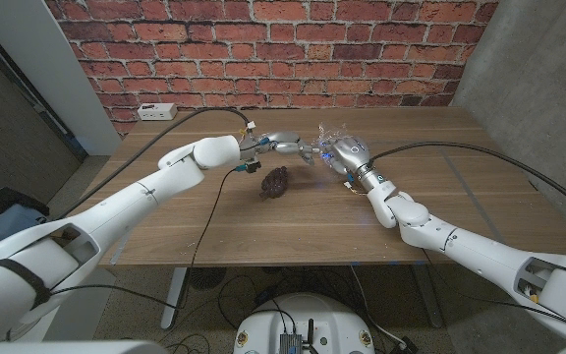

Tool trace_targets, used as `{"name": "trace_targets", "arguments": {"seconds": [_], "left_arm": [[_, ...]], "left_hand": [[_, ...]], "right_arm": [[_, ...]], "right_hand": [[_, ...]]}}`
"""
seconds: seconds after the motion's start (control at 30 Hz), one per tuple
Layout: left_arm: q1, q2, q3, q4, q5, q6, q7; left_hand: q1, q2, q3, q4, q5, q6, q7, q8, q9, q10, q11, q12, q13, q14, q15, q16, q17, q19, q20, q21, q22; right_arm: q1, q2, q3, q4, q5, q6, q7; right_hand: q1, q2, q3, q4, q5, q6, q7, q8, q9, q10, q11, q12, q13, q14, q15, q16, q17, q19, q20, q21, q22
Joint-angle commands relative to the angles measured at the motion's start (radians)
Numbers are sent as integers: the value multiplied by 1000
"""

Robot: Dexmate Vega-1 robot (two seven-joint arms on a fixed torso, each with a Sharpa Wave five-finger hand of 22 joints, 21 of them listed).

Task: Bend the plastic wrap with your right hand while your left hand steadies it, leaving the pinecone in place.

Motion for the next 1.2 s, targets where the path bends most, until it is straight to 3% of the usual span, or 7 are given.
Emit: {"name": "trace_targets", "arguments": {"seconds": [0.03, 0.17, 0.47, 0.6, 0.83, 0.93, 1.2], "left_arm": [[37, 7, -50, -10, -93, -73, -42], [42, 6, -54, -11, -95, -76, -43], [57, 13, -63, -30, -81, -64, -31], [58, 13, -62, -32, -75, -54, -28], [55, 7, -59, -25, -73, -47, -31], [52, 4, -57, -18, -72, -47, -31], [45, -4, -54, -3, -71, -56, -32]], "left_hand": [[-13, -6, 7, 2, -3, 8, 0, 2, 5, 2, 4, 1, 4, 6, 2, -1, 4, -6, 8, 1, 4], [-17, -8, 5, 4, -3, 8, 3, 0, 5, 0, 5, -1, 6, 5, 3, -3, 5, -9, 11, 0, 4], [-26, -11, 2, 7, -2, 9, 4, -3, 6, 1, 5, -2, 8, 3, 4, -8, 5, -15, 14, -2, 5], [-28, -10, 3, 8, -2, 9, 4, -4, 6, 1, 4, -3, 9, -1, 3, -11, 5, -16, 15, -2, 5], [-28, -6, 6, 8, 0, 10, 2, -6, 6, 2, 5, -4, 10, -5, 4, -16, 5, -19, 18, -3, 4], [-28, -4, 7, 8, 0, 11, 4, -6, 6, 3, 5, -5, 11, -6, 5, -18, 5, -19, 19, -3, 4], [-28, 0, 11, 8, 1, 16, 4, -6, 7, 6, 6, -5, 12, -7, 4, -21, 5, -19, 18, -2, 4]], "right_arm": [[-21, 1, 7, -35, 2, -22, 43], [-34, 1, 18, -66, 12, -59, 92], [-87, 3, 112, -139, 206, -60, 199], [-113, 8, 179, -160, 362, -16, 247], [-144, 20, 246, -156, 533, 76, 251], [-154, 27, 266, -132, 594, 151, 236], [-202, 101, 352, -50, 803, 322, 174]], "right_hand": [[-77, -27, -34, 23, 23, -125, -20, -61, -1, -48, 14, -10, 7, 0, -164, -25, -13, 1, 17, 6, 1], [-148, -52, -73, 46, 50, -340, -43, -126, -3, -141, 29, -18, 11, -32, -157, -57, -19, -14, 26, -3, 1], [-313, -112, -169, 120, 61, -425, -34, -109, -3, -196, 53, -13, 11, -92, -145, -85, -16, -53, 22, -23, 3], [-450, -168, -261, 184, 79, -498, 18, -110, -4, -258, 97, -16, 14, -167, -123, -103, -3, -113, 58, -51, 6], [-539, -211, -331, 221, 95, -569, 55, -112, -2, -330, 129, -19, 16, -229, -71, -112, 9, -188, 108, -80, 8], [-556, -201, -336, 231, 100, -579, 66, -111, -2, -343, 137, -19, 16, -229, -70, -108, 13, -183, 119, -78, 9], [-485, -32, -258, 219, 144, -570, 67, -92, -3, -350, 143, -3, 13, -197, -68, -86, 20, -142, 100, -61, 9]]}}
